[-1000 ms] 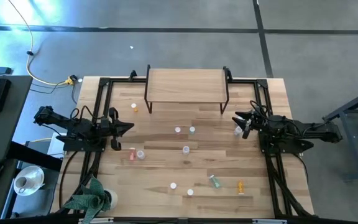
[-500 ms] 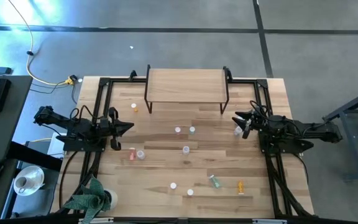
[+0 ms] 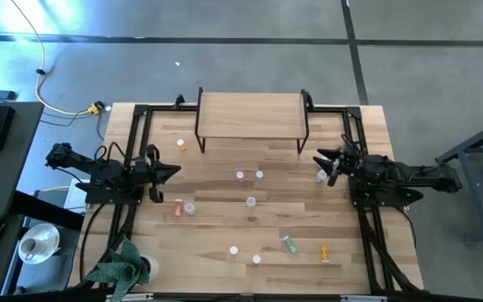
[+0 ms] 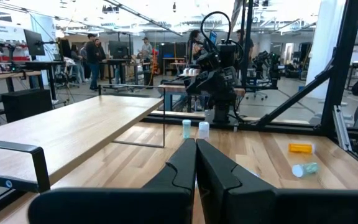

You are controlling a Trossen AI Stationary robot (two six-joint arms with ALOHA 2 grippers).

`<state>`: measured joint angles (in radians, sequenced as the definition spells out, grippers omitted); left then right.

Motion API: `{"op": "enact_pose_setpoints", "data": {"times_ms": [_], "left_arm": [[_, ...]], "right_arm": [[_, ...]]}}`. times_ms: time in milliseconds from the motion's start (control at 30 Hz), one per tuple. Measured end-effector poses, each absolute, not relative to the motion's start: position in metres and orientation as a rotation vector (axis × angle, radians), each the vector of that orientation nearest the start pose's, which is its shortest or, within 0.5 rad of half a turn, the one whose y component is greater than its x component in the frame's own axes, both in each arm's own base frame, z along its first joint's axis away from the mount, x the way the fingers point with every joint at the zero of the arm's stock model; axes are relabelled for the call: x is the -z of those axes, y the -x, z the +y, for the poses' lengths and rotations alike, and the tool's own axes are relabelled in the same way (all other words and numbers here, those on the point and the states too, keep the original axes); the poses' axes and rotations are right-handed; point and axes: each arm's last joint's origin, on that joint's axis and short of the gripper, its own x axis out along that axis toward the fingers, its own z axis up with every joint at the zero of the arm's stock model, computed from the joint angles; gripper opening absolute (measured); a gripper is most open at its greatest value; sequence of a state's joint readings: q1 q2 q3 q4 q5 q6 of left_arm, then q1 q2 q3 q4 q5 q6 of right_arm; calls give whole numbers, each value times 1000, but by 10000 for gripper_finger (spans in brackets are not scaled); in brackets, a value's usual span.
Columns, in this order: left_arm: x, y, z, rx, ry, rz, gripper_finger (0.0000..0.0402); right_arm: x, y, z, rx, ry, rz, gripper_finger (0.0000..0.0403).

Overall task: Pick and place medicine bottles onto shelf by color
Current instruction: Put the top right white pill bottle on the shelf

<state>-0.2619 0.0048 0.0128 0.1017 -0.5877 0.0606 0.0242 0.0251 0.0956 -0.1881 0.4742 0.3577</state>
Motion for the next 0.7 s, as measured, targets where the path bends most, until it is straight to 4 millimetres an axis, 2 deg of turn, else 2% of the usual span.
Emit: {"op": "enact_pose_setpoints", "data": {"times_ms": [200,433,700], "left_arm": [[-177,-93,-8,-330,-60,-83,1],[-181,-92,-8,-335,-89,-120,1],[-194,-89,-7,-355,-111,-236,1]], "right_arm": [[-188,-88,-11,446,-321,-21,234],[-229,-77,-11,420,-366,-134,241],[-269,-69,-11,454,-435,27,241]]}}
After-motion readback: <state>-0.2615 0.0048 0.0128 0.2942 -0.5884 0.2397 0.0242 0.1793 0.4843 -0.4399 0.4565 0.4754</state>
